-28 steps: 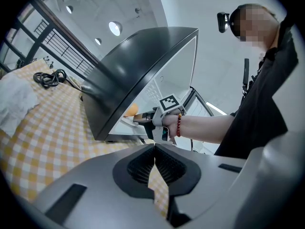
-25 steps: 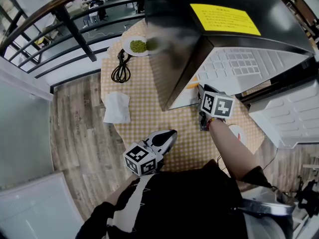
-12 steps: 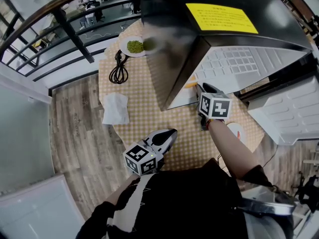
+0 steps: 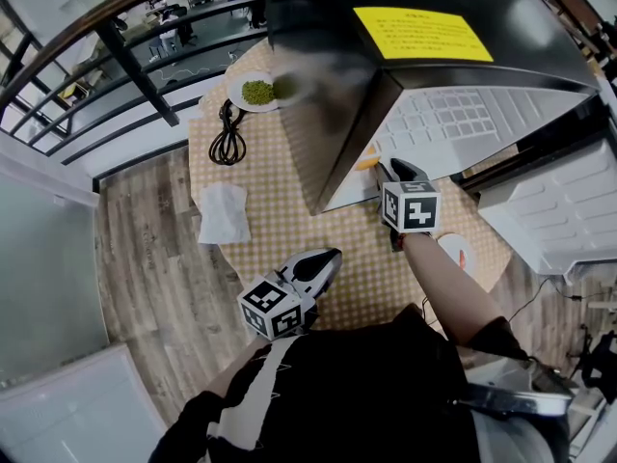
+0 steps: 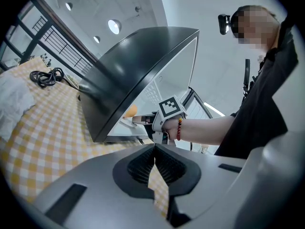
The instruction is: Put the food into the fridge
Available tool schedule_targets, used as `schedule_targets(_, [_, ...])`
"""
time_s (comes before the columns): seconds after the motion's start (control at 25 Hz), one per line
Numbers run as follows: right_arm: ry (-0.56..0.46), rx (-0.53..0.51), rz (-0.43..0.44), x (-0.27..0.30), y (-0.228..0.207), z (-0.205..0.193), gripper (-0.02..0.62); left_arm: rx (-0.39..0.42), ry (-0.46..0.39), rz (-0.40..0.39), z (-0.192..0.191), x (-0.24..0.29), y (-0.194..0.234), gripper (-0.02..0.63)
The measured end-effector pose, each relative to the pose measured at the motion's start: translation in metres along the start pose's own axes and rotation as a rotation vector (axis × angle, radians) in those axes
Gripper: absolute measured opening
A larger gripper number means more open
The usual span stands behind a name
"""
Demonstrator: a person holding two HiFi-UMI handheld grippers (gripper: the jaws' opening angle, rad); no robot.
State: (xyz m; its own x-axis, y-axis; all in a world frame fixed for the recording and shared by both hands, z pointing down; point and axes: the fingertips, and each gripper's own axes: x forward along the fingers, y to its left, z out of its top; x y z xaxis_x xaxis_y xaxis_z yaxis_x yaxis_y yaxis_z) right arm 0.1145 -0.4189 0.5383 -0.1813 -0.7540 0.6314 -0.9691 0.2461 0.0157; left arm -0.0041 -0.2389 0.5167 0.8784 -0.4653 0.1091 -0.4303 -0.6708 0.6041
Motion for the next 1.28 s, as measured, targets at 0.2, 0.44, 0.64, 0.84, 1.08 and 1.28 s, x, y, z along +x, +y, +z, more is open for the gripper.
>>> schedule_targets(0.2, [0.006,-0.054,-0.010,-0.003,0.002,0.001,0.127,-0.008,0.002,-0.023,0.001,0.004,-0.003,0.014])
schedule_targets(0.44, [0.025,-0.080,-0.018,-0.004,0.002,-0.001,0.130,-0.015,-0.005,-0.036,0.004,0.005,-0.002,0.014])
schedule_targets(0.64, [0.022,-0.089,-0.021,-0.003,0.001,0.000,0.132,-0.026,0.000,-0.038,0.002,0.006,-0.001,0.014])
schedule_targets(0.84, [0.004,-0.083,-0.020,-0.006,0.000,0.000,0.132,-0.025,-0.003,-0.037,0.003,0.008,0.000,0.014])
schedule_targets(1.08, [-0.014,-0.043,-0.031,-0.012,-0.013,-0.001,0.132,-0.024,0.004,-0.040,-0.001,0.015,-0.003,0.014])
schedule_targets(1.28, [-0.057,0.008,-0.041,-0.024,-0.025,-0.001,0.132,-0.004,0.016,-0.043,0.000,0.024,-0.011,0.014])
